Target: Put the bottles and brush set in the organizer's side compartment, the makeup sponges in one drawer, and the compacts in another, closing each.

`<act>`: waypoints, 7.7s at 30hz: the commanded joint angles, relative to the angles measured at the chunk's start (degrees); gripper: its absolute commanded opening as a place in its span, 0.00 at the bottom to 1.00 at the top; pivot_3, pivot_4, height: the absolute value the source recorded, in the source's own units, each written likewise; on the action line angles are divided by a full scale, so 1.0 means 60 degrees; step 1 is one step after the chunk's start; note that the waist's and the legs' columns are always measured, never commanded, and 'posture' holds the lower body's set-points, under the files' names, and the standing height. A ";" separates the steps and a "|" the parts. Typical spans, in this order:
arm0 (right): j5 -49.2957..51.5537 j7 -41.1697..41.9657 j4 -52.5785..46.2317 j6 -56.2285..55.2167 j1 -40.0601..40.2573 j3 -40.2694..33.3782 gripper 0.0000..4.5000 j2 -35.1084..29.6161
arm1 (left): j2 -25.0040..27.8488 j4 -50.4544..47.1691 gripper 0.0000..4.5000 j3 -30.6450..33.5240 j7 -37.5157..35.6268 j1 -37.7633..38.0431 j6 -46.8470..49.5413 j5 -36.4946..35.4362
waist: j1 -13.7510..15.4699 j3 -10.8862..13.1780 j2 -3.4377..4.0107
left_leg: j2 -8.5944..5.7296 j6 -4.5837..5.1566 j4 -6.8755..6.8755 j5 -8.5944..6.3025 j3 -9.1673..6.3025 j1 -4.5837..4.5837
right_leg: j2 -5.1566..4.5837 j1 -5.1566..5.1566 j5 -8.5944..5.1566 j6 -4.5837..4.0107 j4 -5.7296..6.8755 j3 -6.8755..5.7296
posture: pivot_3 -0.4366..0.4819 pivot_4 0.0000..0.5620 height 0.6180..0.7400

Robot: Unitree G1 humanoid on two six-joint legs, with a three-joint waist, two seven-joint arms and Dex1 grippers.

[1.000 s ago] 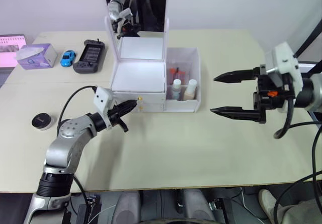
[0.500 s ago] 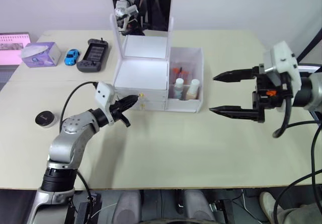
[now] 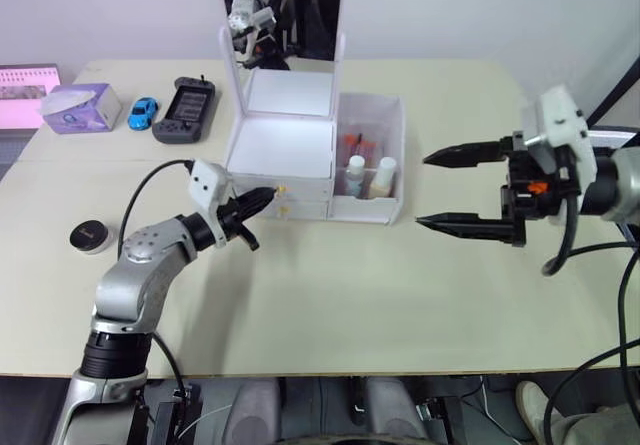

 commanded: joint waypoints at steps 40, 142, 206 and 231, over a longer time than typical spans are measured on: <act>0.0853 -0.0697 -0.1058 0.0203 0.1375 -0.0387 1.00 0.0091 | -0.3270 -0.0567 0.58 -0.1454 0.3618 0.2240 -0.2326 0.2557 | 0.0028 -0.0003 0.0001 | -0.0002 0.0000 0.0003 -0.0001 0.0000 -0.0002 | 0.0001 0.0015 -0.0003 0.0006 -0.0022 0.0000 | 0.48 0.27 1.00; 0.0922 -0.1120 -0.1222 0.0330 0.0797 0.0818 1.00 0.0706 | -0.1718 -0.4303 0.05 -0.1593 0.2883 0.5921 -0.1078 0.1423 | 0.0013 -0.0005 0.0003 | -0.0002 -0.0002 -0.0003 -0.0003 0.0005 -0.0019 | -0.0013 -0.0004 -0.0012 0.0018 -0.0047 -0.0004 | 0.48 0.27 1.00; -0.3273 -0.1195 0.3975 -0.4544 0.2906 -0.1784 1.00 0.1497 | 0.5939 0.9767 1.00 0.3437 -0.4422 -0.1634 -0.5412 0.0952 | -0.0312 0.0005 0.0010 | 0.0017 0.0005 -0.0046 -0.0007 0.0052 0.0032 | -0.0033 -0.0027 -0.0006 0.0015 0.0021 -0.0015 | 0.48 0.27 1.00; -0.1109 0.2254 0.2121 -0.0216 -0.3270 0.2416 1.00 0.1248 | 0.1079 0.0016 1.00 0.6623 -0.0026 0.6822 -0.1216 -0.0228 | -0.0210 0.0003 -0.0012 | 0.0023 -0.0003 -0.0023 -0.0012 0.0056 -0.0020 | -0.0061 -0.0095 -0.0008 0.0010 -0.0044 -0.0035 | 0.48 0.27 1.00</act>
